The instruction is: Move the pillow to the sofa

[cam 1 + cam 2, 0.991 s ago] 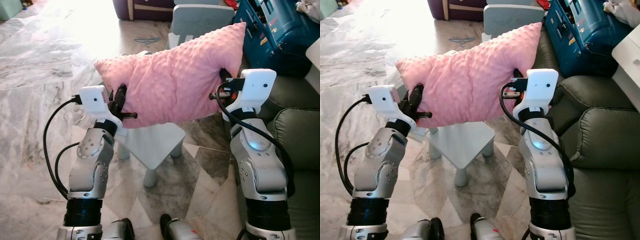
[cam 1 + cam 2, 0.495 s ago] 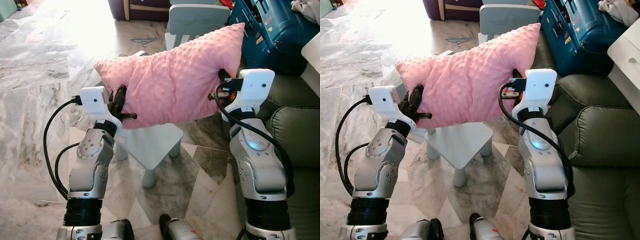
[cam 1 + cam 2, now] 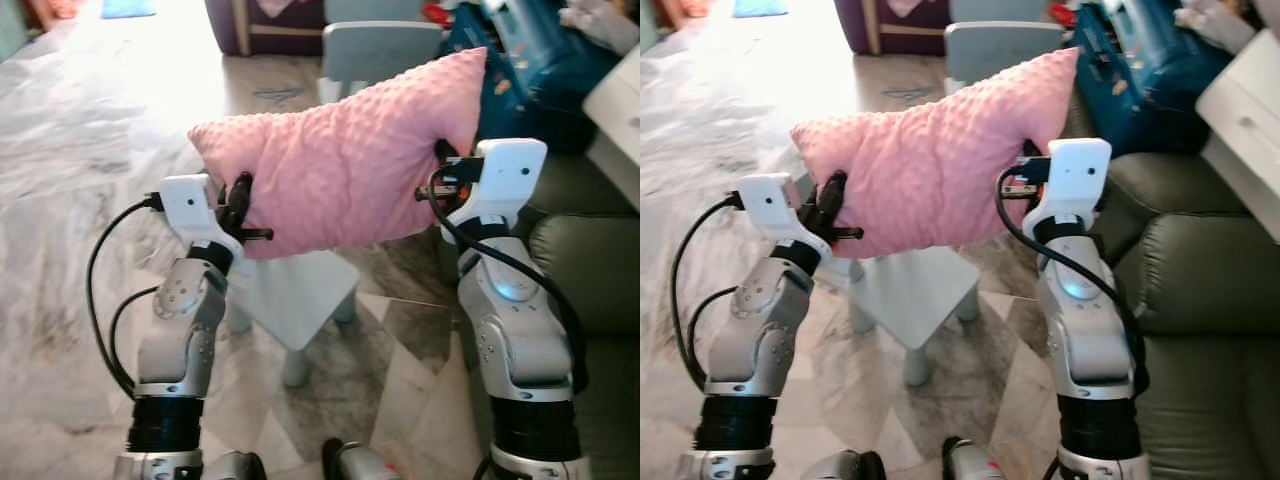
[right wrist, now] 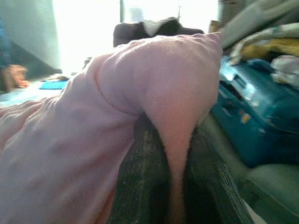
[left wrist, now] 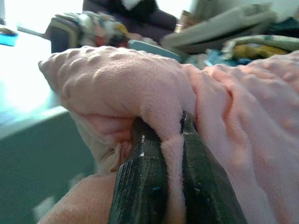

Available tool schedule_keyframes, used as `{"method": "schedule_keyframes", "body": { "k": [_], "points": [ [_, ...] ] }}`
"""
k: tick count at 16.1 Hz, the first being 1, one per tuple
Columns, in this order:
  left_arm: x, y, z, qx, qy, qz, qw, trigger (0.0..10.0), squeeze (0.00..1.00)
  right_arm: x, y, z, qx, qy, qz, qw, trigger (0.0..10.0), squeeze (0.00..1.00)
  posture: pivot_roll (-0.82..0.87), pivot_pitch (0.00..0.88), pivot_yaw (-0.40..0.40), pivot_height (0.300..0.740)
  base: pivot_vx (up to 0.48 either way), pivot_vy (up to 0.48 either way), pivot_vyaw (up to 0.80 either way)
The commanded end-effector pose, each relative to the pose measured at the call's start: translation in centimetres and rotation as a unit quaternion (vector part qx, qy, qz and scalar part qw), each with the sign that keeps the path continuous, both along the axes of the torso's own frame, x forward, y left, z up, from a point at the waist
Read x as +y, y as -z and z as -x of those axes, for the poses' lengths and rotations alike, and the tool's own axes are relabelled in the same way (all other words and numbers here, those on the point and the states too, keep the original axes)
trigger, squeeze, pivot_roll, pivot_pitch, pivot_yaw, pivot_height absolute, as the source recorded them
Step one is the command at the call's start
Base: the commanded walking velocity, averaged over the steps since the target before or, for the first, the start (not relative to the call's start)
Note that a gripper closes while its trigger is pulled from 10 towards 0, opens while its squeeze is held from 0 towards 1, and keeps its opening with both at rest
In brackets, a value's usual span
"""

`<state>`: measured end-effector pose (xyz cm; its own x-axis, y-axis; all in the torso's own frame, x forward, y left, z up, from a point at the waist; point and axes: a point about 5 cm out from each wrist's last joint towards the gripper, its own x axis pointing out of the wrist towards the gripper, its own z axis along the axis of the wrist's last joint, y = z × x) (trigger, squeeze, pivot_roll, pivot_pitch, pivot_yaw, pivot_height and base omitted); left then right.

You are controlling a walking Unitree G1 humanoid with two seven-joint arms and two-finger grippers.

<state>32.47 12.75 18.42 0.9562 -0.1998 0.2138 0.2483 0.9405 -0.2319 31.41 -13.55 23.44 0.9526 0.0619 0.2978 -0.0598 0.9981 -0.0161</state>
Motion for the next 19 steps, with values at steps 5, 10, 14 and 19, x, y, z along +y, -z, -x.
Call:
{"method": "schedule_keyframes", "body": {
  "k": [5, 10, 14, 19],
  "points": [
    [-0.32, -0.14, 0.14, -0.004, 0.010, 0.000, 1.000, 10.0, 0.00, 0.13, -0.52, 0.27, -0.010, -0.004, 0.001, 1.000, 10.0, 0.00, -0.12, 0.186, -0.064, 0.740, 0.000, 0.000, -0.80],
    [-0.34, -0.09, 0.11, -0.003, 0.010, -0.001, 1.000, 10.0, 0.00, 0.13, -0.47, 0.27, -0.009, -0.004, 0.002, 1.000, 10.0, 0.00, -0.12, 0.189, -0.064, 0.740, 0.000, 0.000, -0.80],
    [-0.36, 0.04, 0.03, 0.002, 0.010, -0.002, 1.000, 10.0, 0.00, 0.15, -0.46, 0.25, -0.008, -0.003, 0.003, 1.000, 10.0, 0.00, -0.12, 0.188, -0.063, 0.740, 0.000, 0.000, -0.80],
    [-0.36, 0.07, 0.03, 0.003, 0.012, -0.004, 1.000, 10.0, 0.00, 0.15, -0.34, 0.29, -0.004, -0.002, 0.003, 1.000, 10.0, 0.00, -0.12, 0.190, -0.060, 0.740, 0.000, 0.000, -0.80]
  ]
}}
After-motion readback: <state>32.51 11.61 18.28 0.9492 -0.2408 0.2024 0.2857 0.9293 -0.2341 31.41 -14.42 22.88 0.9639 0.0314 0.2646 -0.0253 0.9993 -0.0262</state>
